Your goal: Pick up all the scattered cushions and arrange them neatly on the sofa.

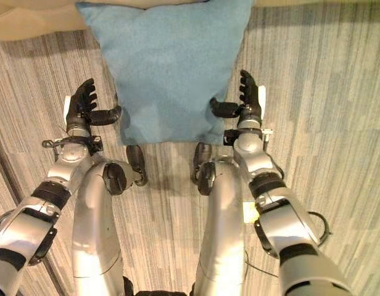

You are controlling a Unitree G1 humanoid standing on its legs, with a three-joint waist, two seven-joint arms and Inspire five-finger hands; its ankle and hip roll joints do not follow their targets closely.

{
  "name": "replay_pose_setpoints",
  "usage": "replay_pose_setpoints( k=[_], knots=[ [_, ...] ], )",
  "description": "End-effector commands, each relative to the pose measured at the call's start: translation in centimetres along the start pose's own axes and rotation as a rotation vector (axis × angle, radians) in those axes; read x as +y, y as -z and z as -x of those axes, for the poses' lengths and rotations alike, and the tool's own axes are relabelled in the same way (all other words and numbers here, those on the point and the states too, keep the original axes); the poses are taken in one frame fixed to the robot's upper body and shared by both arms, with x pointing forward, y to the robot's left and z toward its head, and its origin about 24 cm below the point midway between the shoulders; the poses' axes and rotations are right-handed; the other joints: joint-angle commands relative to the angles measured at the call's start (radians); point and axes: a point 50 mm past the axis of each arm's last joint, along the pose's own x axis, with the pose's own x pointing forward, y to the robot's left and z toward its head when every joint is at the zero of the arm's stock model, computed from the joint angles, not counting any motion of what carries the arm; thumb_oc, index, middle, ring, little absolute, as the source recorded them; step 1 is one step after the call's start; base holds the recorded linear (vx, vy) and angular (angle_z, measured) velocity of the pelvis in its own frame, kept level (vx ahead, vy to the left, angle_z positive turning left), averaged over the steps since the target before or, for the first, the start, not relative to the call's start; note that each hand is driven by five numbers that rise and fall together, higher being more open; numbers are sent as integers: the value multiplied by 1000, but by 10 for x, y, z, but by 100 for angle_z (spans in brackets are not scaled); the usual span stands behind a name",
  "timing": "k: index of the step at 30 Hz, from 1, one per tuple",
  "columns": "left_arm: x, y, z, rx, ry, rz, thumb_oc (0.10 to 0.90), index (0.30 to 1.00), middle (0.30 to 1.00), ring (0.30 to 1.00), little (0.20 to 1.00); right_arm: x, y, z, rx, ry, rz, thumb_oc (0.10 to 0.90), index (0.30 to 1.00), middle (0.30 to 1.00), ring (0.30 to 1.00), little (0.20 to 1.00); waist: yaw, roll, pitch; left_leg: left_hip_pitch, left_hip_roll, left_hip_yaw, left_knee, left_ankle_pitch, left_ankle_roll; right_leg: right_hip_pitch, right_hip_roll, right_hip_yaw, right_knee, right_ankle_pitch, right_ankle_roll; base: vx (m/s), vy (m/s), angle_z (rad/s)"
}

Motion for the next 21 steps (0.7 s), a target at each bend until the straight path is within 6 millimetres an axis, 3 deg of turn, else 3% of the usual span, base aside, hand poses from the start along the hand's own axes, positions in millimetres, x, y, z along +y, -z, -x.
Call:
replay_pose_setpoints(
  k=[1, 3, 9, 10, 11, 12, 13, 15, 17, 21],
  knots=[
    [-25, -11, 3, -59, 18, 91, 800, 900, 900, 900, 900, 55, -39, 9, -151, -155, -159, 800, 900, 900, 900, 900, 5, -17, -33, 68, -38, -78, -48, -57, -25, 95, -53, 12, -81, 0, 76, -20, 3, 7],
    [-45, -23, 4, -80, 62, 147, 800, 900, 900, 900, 900, 81, -42, 17, -138, -214, -214, 800, 900, 900, 900, 900, 7, -20, -33, 68, -47, -76, -58, -49, -29, 94, -57, 19, -85, 8, 78, -23, 2, 6],
    [-78, -54, 9, -137, 142, 339, 800, 900, 900, 900, 900, 114, -60, 34, -158, -303, -422, 800, 900, 900, 900, 900, 3, -31, -33, 68, -58, -80, -69, -32, -36, 93, -55, 29, -91, 22, 80, -11, -7, 7],
    [-78, -54, 9, -137, 142, 339, 800, 900, 900, 900, 900, 113, -60, 34, -158, -303, -422, 660, 691, 691, 691, 691, 3, -31, -33, 68, -58, -80, -69, -32, -36, 93, -55, 29, -91, 22, 80, 0, 0, 0],
    [-82, -59, 9, -151, 155, 339, 800, 900, 900, 900, 900, 115, -64, 35, -171, -309, -437, 579, 568, 568, 568, 568, 1, -31, -33, 68, -56, -84, -69, -31, -37, 93, -55, 28, -91, 22, 80, 0, 0, 0],
    [-84, -63, 9, -162, 165, 331, 800, 900, 900, 900, 900, 116, -67, 35, -185, -317, -445, 533, 500, 500, 500, 500, 0, -32, -33, 68, -56, -85, -67, -30, -38, 93, -53, 28, -89, 22, 80, 0, 0, 0],
    [-85, -67, 9, -176, 169, 323, 800, 900, 900, 900, 900, 115, -73, 35, -208, -319, -451, 425, 338, 338, 338, 338, -2, -33, -33, 68, -54, -87, -66, -30, -38, 93, -53, 28, -89, 23, 81, 0, 0, 0],
    [-89, -66, 10, -171, 182, 316, 800, 900, 900, 900, 900, 113, -78, 35, -231, -316, -476, 400, 300, 300, 300, 300, -11, -36, -33, 68, -49, -92, -61, -30, -40, 93, -50, 30, -89, 22, 83, 13, 15, -3],
    [-92, -68, 12, -179, 190, 334, 400, 300, 300, 300, 300, 109, -83, 35, -261, -302, -492, 400, 300, 300, 300, 300, -18, -36, -33, 68, -45, -96, -55, -36, -40, 93, -46, 32, -89, 21, 86, 13, 29, -4],
    [-90, -73, 12, -192, 187, 370, 400, 300, 300, 300, 300, 101, -86, 33, -286, -276, -491, 400, 300, 300, 300, 300, -23, -36, -33, 68, -42, -97, -53, -40, -41, 93, -39, 32, -93, 23, 88, -1, 7, -6]
  ],
)
